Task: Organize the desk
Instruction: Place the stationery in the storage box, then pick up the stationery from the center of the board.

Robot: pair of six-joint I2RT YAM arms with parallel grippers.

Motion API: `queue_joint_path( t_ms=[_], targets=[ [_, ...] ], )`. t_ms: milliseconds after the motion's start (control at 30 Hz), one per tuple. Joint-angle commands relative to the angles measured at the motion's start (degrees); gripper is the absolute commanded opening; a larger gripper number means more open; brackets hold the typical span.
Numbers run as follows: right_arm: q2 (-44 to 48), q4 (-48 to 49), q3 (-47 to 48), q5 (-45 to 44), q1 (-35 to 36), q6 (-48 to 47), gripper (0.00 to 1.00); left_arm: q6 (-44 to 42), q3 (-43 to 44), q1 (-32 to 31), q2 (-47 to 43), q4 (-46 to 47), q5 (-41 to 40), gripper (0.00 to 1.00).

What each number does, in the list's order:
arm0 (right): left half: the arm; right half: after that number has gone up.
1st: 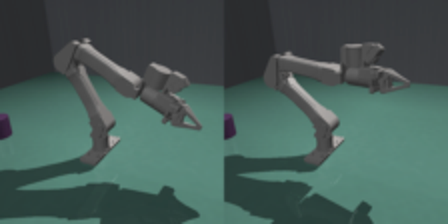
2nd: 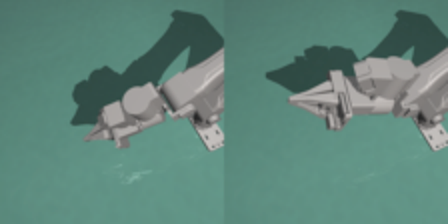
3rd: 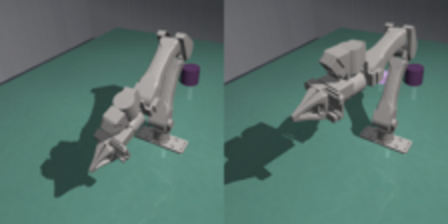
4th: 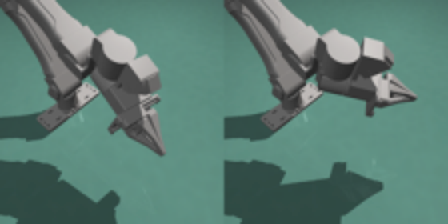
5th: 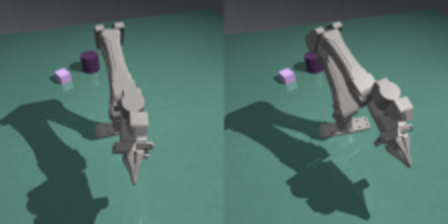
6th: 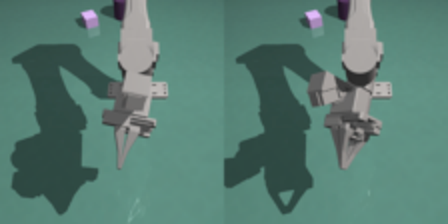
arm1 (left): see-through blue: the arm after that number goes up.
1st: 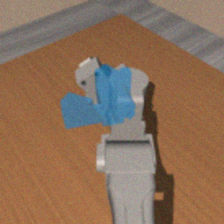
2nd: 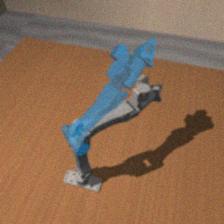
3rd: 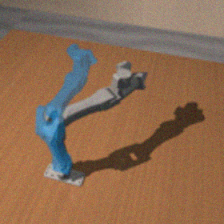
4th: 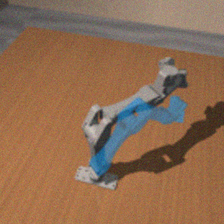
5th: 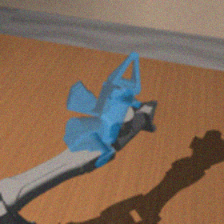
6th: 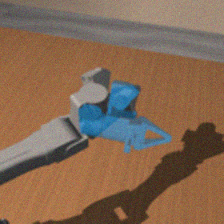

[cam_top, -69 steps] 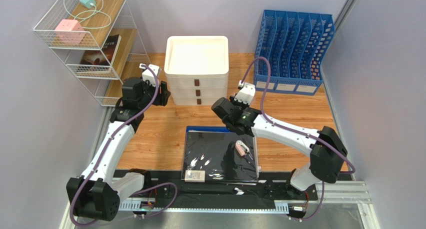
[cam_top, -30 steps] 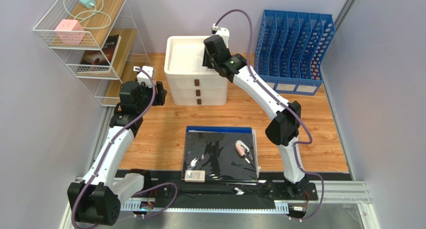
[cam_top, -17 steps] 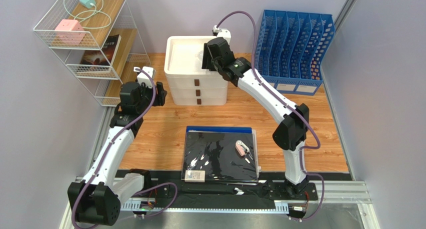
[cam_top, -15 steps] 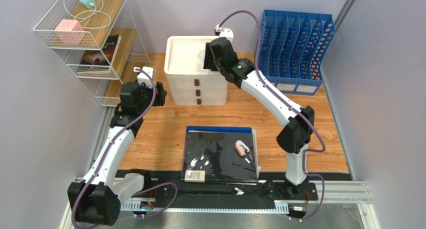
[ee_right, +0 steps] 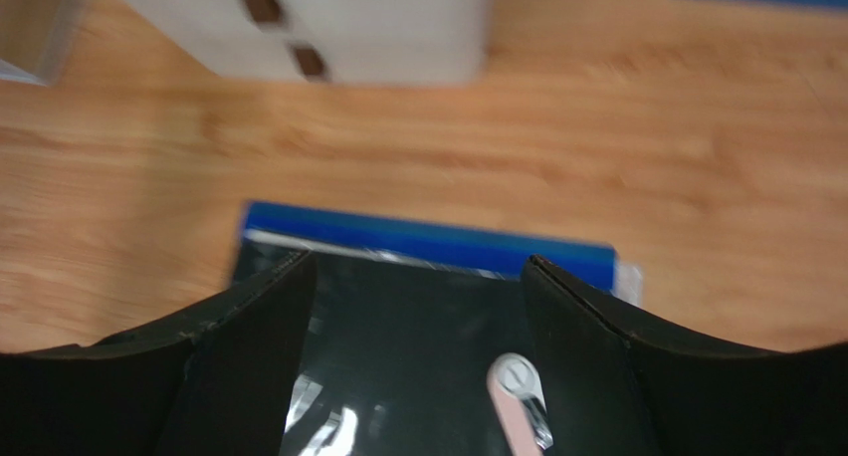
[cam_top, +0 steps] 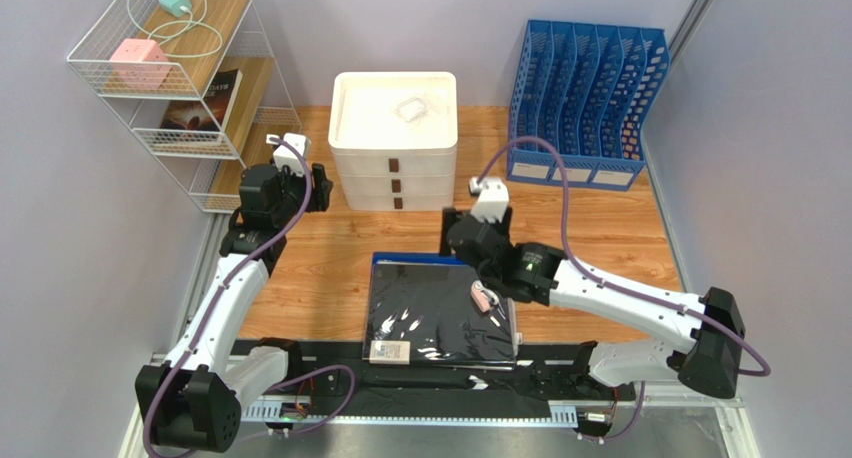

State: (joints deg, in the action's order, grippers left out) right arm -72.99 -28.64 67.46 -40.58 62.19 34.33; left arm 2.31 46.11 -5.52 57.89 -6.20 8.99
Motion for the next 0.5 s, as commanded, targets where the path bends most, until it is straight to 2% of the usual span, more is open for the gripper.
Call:
queue_joint_path(
  t_ms=[0, 67, 167, 333, 467],
  targets=[
    [6.6, -0.8, -21.8, -8.9, 4.2, 20.2, 0.82, 0.7, -0.1, 0.2, -0.4, 2.9, 0.1, 0.64],
    [8.5, -1.2, -25.6, -10.4, 7.1, 26.0, 0.82, 0.7, 0.1, 0.2, 0.3, 2.9, 0.1, 0.64],
    [7.5, -2.8, -29.0, -12.0, 10.6, 29.4, 0.82, 0.6, 0.4, 0.2, 1.0, 2.8, 0.1, 0.64],
    [2.9, -8.2, -26.8, -13.8, 12.6, 32.8, 0.83, 0.7, 0.5, 0.2, 0.9, 2.6, -0.6, 0.64],
    [0.9, -6.6, -27.1, -12.8, 13.7, 32.6, 0.83, 0.6, 0.4, 0.2, 0.6, 2.5, -1.0, 0.64]
  ],
)
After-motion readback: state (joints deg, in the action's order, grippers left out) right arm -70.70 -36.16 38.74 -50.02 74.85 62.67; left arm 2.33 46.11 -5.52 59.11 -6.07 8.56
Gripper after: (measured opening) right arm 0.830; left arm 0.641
